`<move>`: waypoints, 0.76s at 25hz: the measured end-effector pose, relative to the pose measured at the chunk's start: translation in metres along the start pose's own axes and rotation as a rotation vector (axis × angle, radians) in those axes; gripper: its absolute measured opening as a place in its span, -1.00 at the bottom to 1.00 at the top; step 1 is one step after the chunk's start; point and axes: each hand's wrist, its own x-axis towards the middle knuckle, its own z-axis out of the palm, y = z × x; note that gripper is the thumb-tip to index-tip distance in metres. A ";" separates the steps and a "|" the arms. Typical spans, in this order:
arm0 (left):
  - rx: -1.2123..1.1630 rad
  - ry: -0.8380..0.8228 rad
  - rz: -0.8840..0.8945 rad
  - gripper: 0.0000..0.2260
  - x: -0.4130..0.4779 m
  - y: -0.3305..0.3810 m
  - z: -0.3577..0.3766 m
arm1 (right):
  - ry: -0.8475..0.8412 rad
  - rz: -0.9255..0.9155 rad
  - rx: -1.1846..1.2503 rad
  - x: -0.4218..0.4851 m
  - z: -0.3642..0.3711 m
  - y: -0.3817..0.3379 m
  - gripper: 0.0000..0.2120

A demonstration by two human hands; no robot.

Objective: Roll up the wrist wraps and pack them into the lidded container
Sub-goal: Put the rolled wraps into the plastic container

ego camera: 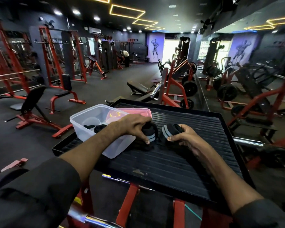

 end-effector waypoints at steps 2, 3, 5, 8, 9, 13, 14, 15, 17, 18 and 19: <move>-0.151 0.161 -0.016 -0.38 -0.014 -0.003 -0.028 | 0.010 -0.055 0.067 0.005 0.010 -0.023 -0.45; -0.174 0.236 -0.037 -0.40 -0.023 -0.004 -0.046 | -0.005 -0.101 0.086 0.009 0.017 -0.038 -0.45; -0.206 0.340 -0.081 -0.46 -0.045 -0.012 -0.080 | -0.045 -0.201 0.079 0.018 0.035 -0.069 -0.43; -0.216 0.430 -0.177 -0.43 -0.081 -0.031 -0.116 | -0.116 -0.294 0.029 0.035 0.074 -0.108 -0.39; -0.191 0.442 -0.208 -0.39 -0.092 -0.039 -0.121 | -0.140 -0.312 -0.006 0.040 0.088 -0.118 -0.38; -0.124 0.460 -0.332 -0.41 -0.132 -0.070 -0.119 | -0.223 -0.353 -0.117 0.054 0.146 -0.148 -0.41; -0.103 0.465 -0.370 -0.42 -0.140 -0.079 -0.116 | -0.237 -0.351 -0.156 0.058 0.158 -0.152 -0.43; -0.080 0.461 -0.400 -0.44 -0.146 -0.087 -0.112 | -0.259 -0.355 -0.205 0.063 0.169 -0.154 -0.45; -0.059 0.424 -0.430 -0.48 -0.154 -0.100 -0.104 | -0.286 -0.357 -0.320 0.072 0.184 -0.156 -0.49; -0.062 0.403 -0.441 -0.49 -0.156 -0.108 -0.101 | -0.292 -0.356 -0.361 0.076 0.191 -0.158 -0.50; -0.061 0.386 -0.454 -0.49 -0.158 -0.115 -0.100 | -0.297 -0.365 -0.392 0.082 0.198 -0.158 -0.51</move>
